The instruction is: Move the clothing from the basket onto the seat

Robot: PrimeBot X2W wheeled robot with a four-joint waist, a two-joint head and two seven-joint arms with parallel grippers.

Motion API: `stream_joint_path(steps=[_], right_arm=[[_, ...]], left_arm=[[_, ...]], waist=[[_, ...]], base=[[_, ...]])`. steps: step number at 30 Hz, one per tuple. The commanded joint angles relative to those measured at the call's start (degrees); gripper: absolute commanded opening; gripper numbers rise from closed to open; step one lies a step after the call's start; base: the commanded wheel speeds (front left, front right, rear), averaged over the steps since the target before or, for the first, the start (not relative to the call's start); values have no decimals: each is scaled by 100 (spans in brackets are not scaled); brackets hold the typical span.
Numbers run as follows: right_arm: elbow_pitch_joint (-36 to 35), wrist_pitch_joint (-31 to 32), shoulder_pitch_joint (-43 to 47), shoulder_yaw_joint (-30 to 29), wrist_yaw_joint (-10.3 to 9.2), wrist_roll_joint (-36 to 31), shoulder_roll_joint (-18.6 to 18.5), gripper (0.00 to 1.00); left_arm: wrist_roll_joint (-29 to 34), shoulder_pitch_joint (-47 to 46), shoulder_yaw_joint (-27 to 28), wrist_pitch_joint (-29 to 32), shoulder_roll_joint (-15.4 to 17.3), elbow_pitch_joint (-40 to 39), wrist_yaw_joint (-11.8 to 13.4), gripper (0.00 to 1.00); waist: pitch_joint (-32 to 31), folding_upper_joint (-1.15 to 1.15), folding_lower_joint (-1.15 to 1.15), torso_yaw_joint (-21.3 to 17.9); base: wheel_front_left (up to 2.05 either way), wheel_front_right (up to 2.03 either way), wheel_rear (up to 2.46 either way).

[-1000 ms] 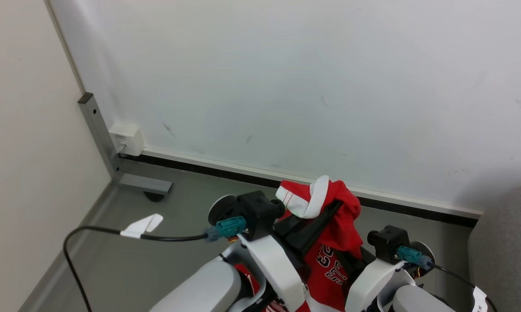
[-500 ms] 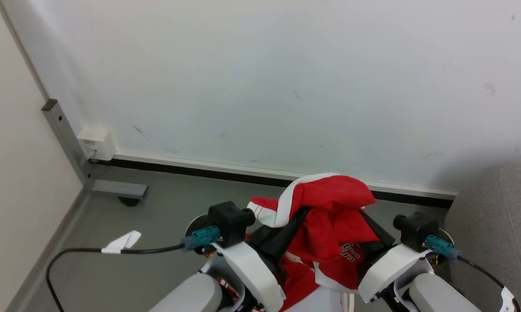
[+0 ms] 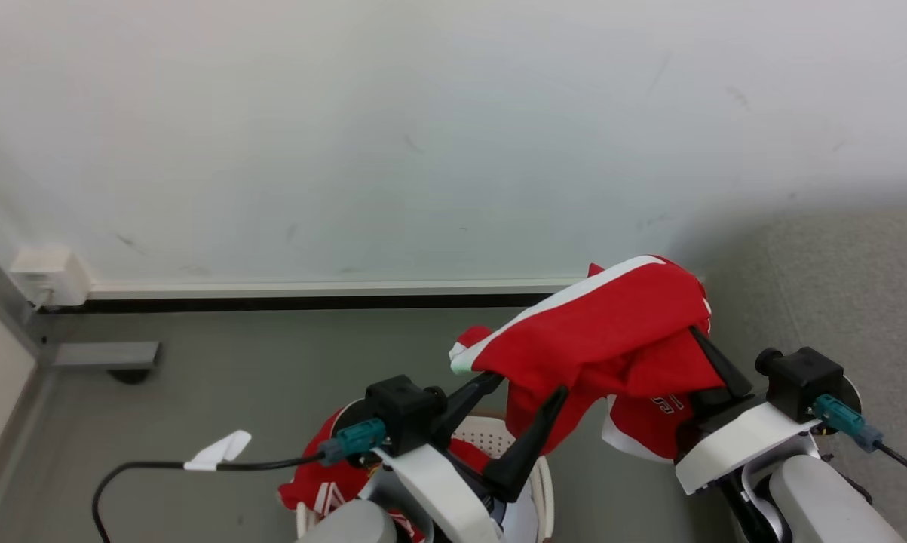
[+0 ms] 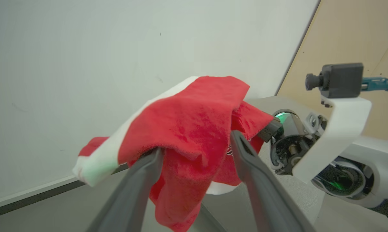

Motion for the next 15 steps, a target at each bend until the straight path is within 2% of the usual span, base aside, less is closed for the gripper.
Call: stream_joint_path(steps=[1,7,15], right_arm=[[-22,2,45,-40,-12,-28,-62,0],[-248,1,33,-367,-12,-206,-101,0],[-525,2,125,-738,-12,-343,-147,0]], left_arm=[[80,29,2,-25,3,0,-3,100],[221,-84,10,-167,107,58,80,100],[486,-273,-89,-341,168,199,2,100]], waist=[[86,0,0,-209],[268,0,0,-768],[500,0,0,-1480]], base=[[0,0,0],[0,0,0],[0,0,0]])
